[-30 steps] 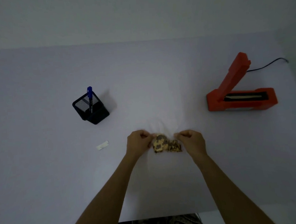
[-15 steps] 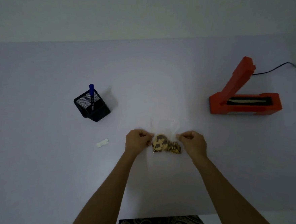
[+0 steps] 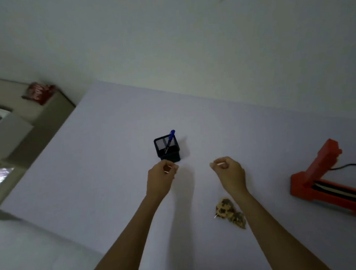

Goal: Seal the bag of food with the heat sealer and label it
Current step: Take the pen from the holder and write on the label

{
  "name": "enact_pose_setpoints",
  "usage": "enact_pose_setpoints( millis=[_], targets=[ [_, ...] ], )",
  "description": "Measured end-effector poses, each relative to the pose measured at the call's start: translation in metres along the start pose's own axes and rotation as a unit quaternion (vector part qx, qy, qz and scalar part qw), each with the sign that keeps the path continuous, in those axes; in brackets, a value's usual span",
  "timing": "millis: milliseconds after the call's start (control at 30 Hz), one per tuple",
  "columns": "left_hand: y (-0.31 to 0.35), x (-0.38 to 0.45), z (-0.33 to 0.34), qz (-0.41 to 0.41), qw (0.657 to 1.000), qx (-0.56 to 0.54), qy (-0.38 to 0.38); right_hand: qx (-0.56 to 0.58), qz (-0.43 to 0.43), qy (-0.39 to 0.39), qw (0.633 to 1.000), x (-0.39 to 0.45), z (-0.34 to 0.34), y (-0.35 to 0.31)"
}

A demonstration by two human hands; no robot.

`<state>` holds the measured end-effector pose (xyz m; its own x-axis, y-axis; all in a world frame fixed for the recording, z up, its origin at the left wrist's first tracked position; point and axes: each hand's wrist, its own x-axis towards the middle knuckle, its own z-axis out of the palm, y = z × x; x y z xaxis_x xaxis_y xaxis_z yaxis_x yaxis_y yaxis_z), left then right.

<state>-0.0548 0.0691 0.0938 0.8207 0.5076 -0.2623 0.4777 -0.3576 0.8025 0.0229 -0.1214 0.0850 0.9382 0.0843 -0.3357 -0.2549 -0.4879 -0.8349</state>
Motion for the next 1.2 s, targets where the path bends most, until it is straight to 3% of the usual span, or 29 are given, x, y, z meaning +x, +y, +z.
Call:
enact_pose_setpoints(
  millis=[133, 367, 633, 833, 1033, 1200],
  targets=[
    [-0.008, 0.030, -0.034, 0.043, 0.995, 0.049, 0.075, -0.004, -0.063, -0.061, 0.996, 0.041, 0.050, -0.060],
    [-0.037, 0.083, -0.026, 0.026, 0.994, 0.109, 0.005, -0.051, -0.061, -0.065, 0.995, 0.090, 0.109, -0.077],
    [-0.036, 0.085, -0.036, 0.045, 0.991, 0.128, -0.021, -0.095, -0.122, -0.047, 0.987, 0.084, 0.113, -0.104],
    [0.019, 0.071, -0.084, 0.154, 0.983, 0.098, 0.010, -0.002, -0.188, -0.003, 0.982, 0.030, 0.073, -0.179],
    [0.073, 0.045, -0.125, 0.283, 0.955, 0.094, 0.012, 0.248, -0.084, 0.063, 0.963, -0.019, 0.048, -0.214],
    [0.094, 0.024, -0.144, 0.366, 0.920, 0.140, -0.007, 0.240, -0.063, -0.058, 0.967, -0.049, 0.063, -0.226]
  ],
)
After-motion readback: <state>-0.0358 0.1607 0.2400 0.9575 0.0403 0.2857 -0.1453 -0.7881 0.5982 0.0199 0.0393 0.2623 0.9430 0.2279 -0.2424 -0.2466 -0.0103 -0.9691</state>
